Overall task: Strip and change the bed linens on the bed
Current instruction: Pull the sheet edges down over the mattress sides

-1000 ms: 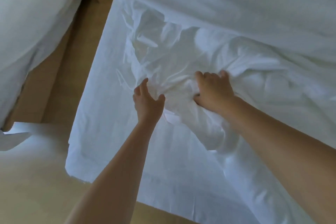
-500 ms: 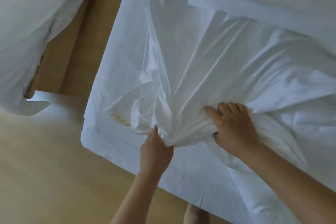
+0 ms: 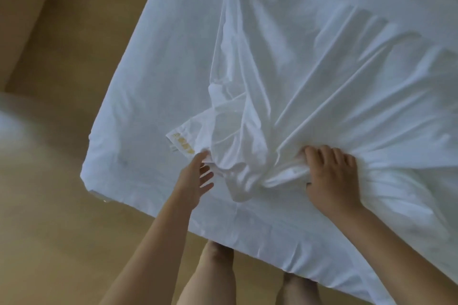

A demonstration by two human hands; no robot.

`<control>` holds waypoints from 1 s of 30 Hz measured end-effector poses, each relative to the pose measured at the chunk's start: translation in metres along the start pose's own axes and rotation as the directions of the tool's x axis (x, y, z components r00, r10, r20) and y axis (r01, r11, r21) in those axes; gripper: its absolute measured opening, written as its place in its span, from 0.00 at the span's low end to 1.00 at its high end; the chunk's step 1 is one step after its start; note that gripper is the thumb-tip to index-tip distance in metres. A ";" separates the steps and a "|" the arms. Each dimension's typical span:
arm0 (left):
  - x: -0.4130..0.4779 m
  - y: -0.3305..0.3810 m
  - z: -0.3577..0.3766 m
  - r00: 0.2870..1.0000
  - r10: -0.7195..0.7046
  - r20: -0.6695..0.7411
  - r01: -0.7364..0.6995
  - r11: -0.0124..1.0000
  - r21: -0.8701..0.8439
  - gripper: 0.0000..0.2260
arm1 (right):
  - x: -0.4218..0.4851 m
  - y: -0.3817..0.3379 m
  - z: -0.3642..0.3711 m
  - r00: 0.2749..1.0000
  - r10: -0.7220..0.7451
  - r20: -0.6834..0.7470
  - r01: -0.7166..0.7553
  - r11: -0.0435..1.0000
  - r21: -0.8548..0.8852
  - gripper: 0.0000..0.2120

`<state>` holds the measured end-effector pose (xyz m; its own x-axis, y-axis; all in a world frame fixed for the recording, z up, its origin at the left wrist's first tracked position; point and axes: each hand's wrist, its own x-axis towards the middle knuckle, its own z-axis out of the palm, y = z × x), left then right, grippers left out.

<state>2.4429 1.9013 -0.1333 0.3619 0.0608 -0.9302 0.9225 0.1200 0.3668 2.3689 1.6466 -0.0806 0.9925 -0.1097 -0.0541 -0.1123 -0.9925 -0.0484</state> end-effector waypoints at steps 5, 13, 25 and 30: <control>0.022 0.025 0.018 0.985 -0.005 0.170 0.024 0.993 -0.113 0.20 | 0.007 -0.060 -0.007 0.999 -0.005 -0.045 0.009 0.996 0.083 0.15; -0.027 -0.001 -0.003 0.939 0.325 0.117 -0.321 0.946 -0.046 0.12 | 0.016 -0.128 -0.017 0.993 -0.113 -0.020 0.114 0.946 0.302 0.23; 0.016 0.030 -0.057 0.980 0.195 -0.032 -0.196 0.936 -0.294 0.13 | 0.033 -0.127 0.019 0.897 -0.094 0.432 0.097 0.995 0.017 0.16; 0.019 0.053 -0.058 0.945 0.313 -0.096 -0.308 0.949 0.058 0.03 | 0.024 -0.122 0.019 0.770 -0.220 0.599 0.232 0.971 0.059 0.19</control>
<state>2.4907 1.9666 -0.1311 0.6178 0.1905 -0.7629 0.7721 0.0372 0.6345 2.4055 1.7662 -0.0947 0.7600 0.1663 -0.6283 0.1179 -0.9860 -0.1183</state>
